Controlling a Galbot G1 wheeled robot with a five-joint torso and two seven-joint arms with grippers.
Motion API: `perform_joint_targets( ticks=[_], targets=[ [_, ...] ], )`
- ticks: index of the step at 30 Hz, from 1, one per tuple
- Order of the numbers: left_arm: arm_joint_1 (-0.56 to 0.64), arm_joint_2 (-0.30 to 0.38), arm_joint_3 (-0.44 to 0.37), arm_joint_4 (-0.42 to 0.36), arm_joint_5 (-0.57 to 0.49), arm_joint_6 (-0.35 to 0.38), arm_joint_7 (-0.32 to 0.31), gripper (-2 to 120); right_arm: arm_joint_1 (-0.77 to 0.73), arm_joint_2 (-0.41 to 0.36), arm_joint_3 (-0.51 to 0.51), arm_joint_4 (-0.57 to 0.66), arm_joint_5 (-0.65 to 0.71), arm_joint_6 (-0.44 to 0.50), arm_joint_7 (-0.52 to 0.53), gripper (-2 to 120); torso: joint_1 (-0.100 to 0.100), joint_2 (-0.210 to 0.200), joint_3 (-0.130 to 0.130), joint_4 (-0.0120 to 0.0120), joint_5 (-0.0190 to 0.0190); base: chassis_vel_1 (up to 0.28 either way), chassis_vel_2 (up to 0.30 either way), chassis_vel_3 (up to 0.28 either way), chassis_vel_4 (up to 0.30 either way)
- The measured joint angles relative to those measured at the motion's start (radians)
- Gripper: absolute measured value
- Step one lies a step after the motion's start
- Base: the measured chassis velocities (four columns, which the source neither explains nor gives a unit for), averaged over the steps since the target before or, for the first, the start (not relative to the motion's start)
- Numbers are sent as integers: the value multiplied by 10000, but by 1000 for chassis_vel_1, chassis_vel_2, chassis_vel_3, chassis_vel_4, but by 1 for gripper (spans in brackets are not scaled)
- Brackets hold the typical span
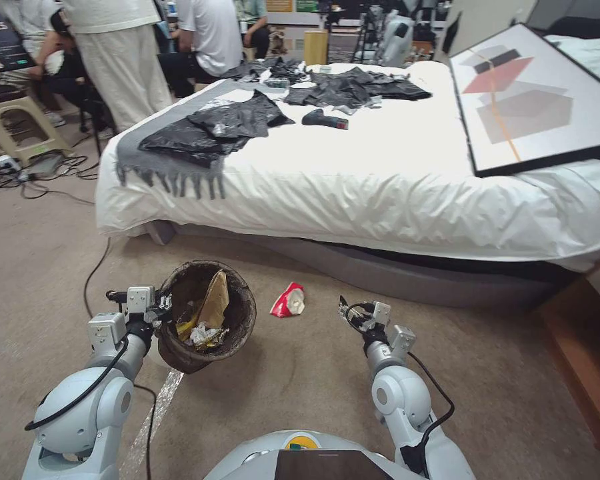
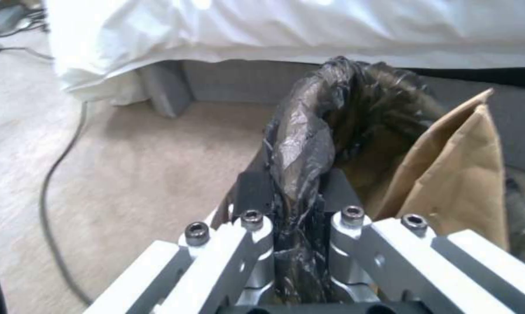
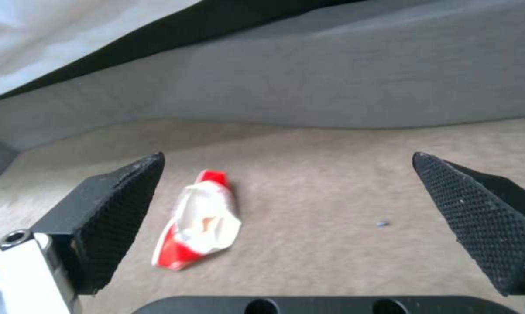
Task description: Pick up the trash bin, then pick up the garbage from the floor and place it into the trash bin.
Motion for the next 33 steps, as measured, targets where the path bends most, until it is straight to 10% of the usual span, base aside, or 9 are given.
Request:
perform_joint_targets(
  ticks=[33],
  targets=[
    [158,50,-232,-578,-135,124,-100,7,1403,-831,-1411,-569,1956,-1137,1200,100,0,0,0,-3,-1,29,27,27,29]
  ],
)
